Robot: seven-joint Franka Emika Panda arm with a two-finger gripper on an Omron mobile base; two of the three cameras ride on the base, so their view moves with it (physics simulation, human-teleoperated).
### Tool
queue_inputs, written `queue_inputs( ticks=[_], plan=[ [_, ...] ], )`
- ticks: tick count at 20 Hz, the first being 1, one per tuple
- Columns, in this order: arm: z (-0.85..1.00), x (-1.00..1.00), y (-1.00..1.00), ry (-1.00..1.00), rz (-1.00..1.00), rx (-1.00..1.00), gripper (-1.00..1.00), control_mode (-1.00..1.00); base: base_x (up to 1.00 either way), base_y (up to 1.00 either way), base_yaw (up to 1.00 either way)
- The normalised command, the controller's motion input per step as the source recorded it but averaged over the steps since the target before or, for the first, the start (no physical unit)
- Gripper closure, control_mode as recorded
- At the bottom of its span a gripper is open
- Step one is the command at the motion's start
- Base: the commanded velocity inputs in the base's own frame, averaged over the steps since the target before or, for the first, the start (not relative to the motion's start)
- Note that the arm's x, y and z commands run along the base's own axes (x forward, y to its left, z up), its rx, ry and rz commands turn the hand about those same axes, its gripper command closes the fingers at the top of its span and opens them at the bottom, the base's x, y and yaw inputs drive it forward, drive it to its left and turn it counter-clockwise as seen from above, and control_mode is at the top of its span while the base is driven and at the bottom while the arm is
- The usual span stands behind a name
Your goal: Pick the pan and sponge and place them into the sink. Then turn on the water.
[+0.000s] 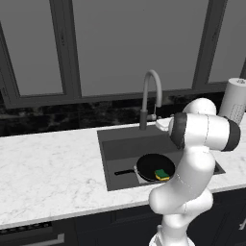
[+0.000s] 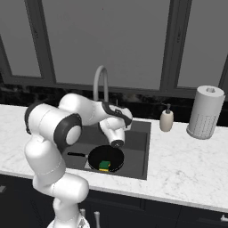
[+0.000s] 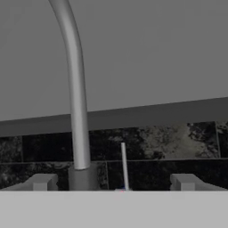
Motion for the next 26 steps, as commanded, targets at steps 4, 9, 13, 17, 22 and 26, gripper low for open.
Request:
queue_inputs(
  ticks=[4,9,13,17,22,26],
  plan=[
    [-0.07,0.17,0.02,0.0,-0.03,0.0,-1.0,-1.0,0.0,0.0,0.0],
    [-0.12,0.08,0.0,0.0,-0.04,0.0,-1.0,-1.0,0.0,0.0,0.0],
    [-0.08,0.04,0.0,0.0,-0.03,0.0,-1.0,-1.0,0.0,0.0,0.0],
    [-0.03,0.07,0.0,0.0,-0.03,0.0,-1.0,-1.0,0.0,0.0,0.0],
    [-0.03,0.14,0.0,0.0,-0.01,0.0,-1.0,-1.0,0.0,0.0,0.0],
    [0.0,0.24,0.0,0.0,0.0,0.0,-1.0,-1.0,0.0,0.0,0.0]
  ],
)
